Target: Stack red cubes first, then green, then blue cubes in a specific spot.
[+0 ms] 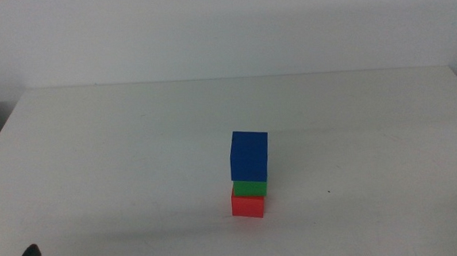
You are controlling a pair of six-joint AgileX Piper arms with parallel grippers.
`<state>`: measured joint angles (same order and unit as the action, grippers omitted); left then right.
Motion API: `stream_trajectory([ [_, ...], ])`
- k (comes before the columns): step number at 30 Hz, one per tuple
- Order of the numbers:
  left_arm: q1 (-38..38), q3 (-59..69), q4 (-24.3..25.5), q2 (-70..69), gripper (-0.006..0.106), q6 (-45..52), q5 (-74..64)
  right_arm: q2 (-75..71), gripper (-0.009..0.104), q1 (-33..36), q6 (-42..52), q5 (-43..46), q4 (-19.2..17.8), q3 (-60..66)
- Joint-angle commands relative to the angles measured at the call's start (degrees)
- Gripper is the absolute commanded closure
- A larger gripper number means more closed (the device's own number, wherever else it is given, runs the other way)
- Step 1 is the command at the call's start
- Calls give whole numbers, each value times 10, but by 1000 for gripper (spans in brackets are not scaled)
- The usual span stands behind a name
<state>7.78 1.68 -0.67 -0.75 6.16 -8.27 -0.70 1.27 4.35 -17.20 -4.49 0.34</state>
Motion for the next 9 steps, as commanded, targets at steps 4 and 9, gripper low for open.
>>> stream_trajectory([
  [4,1,-1,-1,-8,7,-3,56,-12,32,-4,5,60,12,3],
  [9,1,-1,-1,-13,7,-3,58,-11,32,-4,5,59,10,3],
])
